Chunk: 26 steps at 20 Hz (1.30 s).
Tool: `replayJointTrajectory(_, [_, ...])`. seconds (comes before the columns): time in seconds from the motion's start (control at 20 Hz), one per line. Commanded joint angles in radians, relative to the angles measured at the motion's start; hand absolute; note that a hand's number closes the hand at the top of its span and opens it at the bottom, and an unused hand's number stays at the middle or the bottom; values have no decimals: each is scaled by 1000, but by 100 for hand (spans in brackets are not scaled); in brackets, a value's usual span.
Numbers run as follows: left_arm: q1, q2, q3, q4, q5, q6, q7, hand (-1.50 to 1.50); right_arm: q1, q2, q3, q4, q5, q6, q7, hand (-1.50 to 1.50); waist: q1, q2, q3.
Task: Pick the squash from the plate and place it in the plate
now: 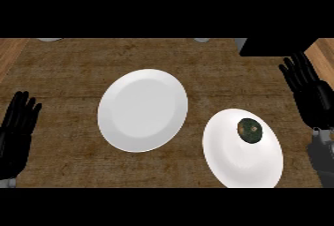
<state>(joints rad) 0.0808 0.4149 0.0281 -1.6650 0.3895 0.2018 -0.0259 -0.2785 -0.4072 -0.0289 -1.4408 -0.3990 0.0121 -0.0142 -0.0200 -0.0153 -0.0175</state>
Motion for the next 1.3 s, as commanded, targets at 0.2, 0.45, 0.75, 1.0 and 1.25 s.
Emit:
replayJointTrajectory(0.2, [-186,40,-132,125,-201,-5,18,0,-64,169,235,-115,78,-7,42,-150,4,20,17])
replayJointTrajectory(0.45, [-187,23,-181,108,-203,-13,80,0,-55,-96,419,-150,584,-26,-64,150,-11,18,16])
replayJointTrajectory(0.75, [-318,-45,-215,233,-273,14,106,0,207,56,495,11,681,-200,-360,-150,1,19,18])
replayJointTrajectory(1.0, [-311,-41,-183,226,-272,0,111,0,221,-81,366,-101,719,-249,-379,-150,6,12,17])
replayJointTrajectory(1.25, [-300,-33,-158,245,-279,-38,82,0,296,-178,318,-330,767,-208,-221,-150,6,12,16])
